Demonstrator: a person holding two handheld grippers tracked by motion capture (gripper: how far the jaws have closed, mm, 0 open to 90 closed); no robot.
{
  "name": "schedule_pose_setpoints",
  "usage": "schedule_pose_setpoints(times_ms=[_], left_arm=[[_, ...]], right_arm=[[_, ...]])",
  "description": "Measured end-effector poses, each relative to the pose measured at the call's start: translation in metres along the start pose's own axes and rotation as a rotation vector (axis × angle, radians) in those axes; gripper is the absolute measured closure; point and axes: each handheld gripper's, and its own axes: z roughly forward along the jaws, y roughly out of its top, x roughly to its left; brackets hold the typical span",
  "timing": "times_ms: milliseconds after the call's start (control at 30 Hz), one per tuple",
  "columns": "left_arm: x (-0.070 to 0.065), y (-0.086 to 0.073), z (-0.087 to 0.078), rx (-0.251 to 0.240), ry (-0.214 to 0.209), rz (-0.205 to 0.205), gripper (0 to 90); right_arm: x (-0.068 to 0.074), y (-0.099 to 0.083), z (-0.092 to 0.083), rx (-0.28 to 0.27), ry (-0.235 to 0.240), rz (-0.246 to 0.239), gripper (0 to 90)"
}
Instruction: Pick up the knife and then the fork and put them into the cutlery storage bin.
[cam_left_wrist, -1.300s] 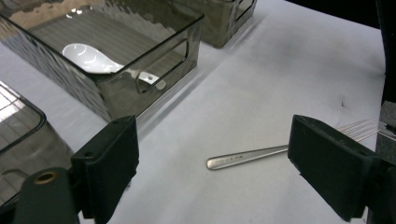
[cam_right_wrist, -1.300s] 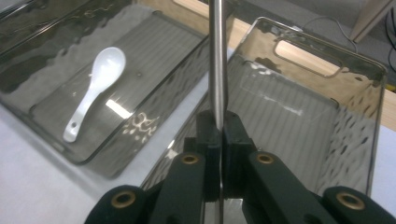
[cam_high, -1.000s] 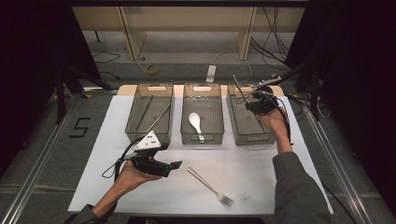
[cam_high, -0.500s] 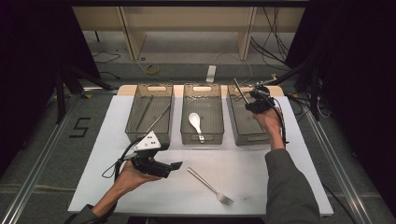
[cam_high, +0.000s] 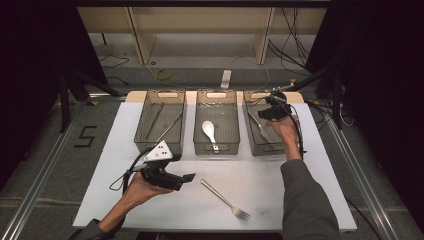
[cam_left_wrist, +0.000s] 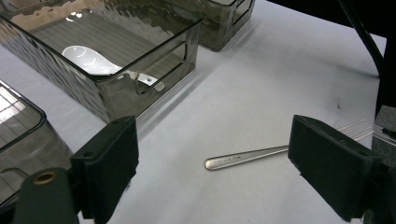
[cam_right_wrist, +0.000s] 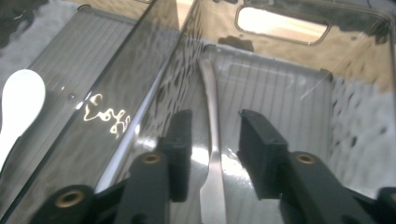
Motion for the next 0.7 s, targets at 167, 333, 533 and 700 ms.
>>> schedule_pose_setpoints(times_ms=[167, 333, 533, 700], left_arm=[[-0.001, 0.001, 0.0, -0.005, -0.013, 0.0, 15.8], [-0.001, 0.003, 0.003, 0.009, -0.025, 0.001, 15.8], [0.002, 0.011, 0.016, 0.08, -0.027, 0.047, 15.8], [0.002, 0.019, 0.029, 0.126, -0.054, 0.07, 16.1]], right_arm=[[-0.002, -0.004, -0.012, -0.04, 0.055, 0.004, 46.8], [0.004, -0.018, -0.034, -0.088, 0.129, -0.031, 36.7], [0.019, -0.048, -0.059, -0.133, 0.256, -0.051, 32.4], [0.04, -0.087, -0.085, -0.182, 0.295, -0.11, 30.3]])
